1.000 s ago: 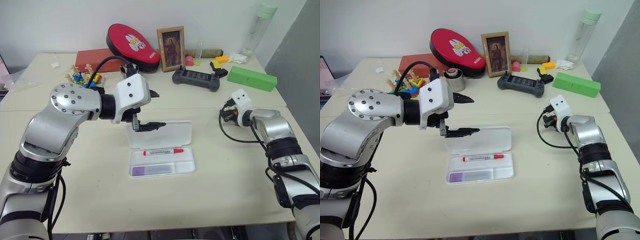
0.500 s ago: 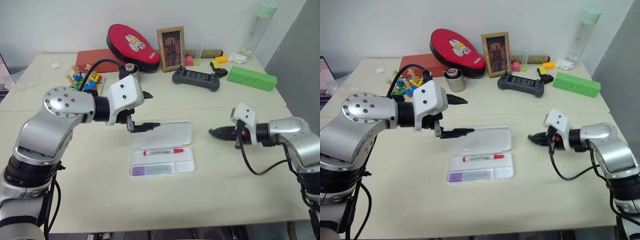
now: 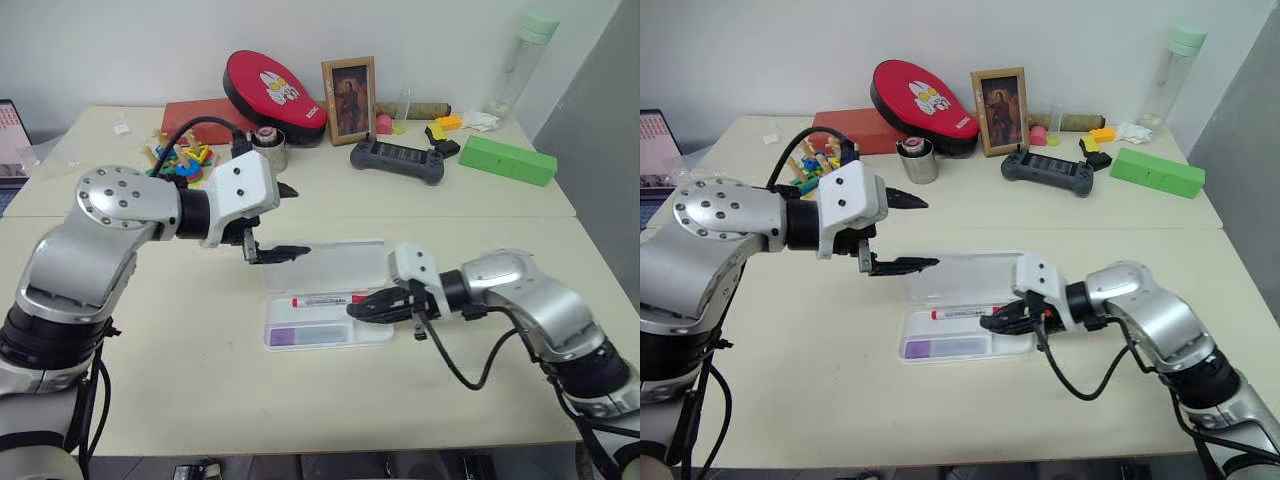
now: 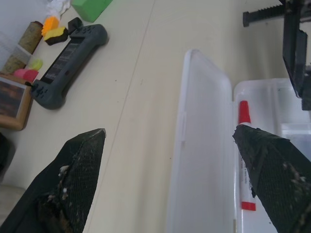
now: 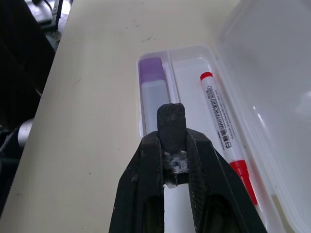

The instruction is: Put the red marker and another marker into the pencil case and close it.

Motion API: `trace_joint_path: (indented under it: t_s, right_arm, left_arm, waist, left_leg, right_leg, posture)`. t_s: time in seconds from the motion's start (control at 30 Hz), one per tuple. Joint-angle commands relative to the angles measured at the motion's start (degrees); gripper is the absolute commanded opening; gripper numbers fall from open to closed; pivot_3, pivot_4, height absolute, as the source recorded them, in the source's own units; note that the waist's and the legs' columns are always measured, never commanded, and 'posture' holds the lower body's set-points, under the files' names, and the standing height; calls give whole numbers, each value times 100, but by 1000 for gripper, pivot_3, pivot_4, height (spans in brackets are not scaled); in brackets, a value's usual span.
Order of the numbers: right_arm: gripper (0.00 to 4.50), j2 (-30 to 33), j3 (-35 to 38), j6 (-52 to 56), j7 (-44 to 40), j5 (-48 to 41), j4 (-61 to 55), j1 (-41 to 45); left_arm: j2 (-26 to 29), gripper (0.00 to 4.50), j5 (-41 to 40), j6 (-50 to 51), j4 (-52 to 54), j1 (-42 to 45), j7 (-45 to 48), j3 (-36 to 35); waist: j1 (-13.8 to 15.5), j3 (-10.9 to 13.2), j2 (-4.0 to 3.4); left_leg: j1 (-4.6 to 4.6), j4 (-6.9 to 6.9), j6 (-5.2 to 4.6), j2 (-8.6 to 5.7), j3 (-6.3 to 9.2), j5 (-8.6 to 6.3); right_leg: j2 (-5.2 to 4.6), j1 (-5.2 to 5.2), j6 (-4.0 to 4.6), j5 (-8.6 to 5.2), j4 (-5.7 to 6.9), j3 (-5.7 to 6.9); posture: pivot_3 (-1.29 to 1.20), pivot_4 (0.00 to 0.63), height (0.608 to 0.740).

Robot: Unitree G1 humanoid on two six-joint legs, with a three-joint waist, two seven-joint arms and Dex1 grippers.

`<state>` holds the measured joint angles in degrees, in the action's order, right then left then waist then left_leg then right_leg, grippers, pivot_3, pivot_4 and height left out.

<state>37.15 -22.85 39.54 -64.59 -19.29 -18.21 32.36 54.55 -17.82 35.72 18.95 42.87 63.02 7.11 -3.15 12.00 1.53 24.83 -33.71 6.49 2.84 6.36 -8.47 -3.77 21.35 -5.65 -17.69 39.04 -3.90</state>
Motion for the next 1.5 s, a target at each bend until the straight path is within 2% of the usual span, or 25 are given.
trace_joint_path:
  t_s: [0.03,0.5,1.03,1.07,1.5]
  right_arm:
    - [305,82,-134,-404,-155,213,195,-47]
    - [305,288,-159,-978,-424,624,723,-178]
    - [305,230,-146,-798,-628,637,723,-108]
    - [1003,229,-144,-821,-639,639,721,-107]
    - [3862,17,330,-321,-495,184,597,183]
  left_arm:
    - [91,4500,32,-55,65,140,48,-103]
    - [103,4500,43,62,288,-42,-89,-213]
    - [59,4500,37,22,276,-47,-170,-200]
    - [52,4500,35,30,275,-44,-177,-199]
    - [7,4500,13,30,272,-57,-219,-217]
  waist:
    - [5,0,0]
    - [-5,0,0]
    - [-5,0,0]
    - [-5,0,0]
    - [-5,0,0]
  left_leg:
    - [2,0,0,0,0,0]
    - [2,-1,-1,0,0,0]
    - [2,-1,-1,0,0,0]
    - [2,-1,-1,0,0,0]
    - [2,-2,0,0,0,0]
  right_leg:
    - [0,0,0,0,-1,-1]
    - [0,1,0,0,2,-1]
    - [0,1,1,1,1,-1]
    - [0,2,1,1,1,-1]
    - [0,1,1,2,3,-1]
  posture:
    - [0,150,740]
    - [0,150,740]
    - [0,150,740]
    - [0,150,740]
    - [0,150,740]
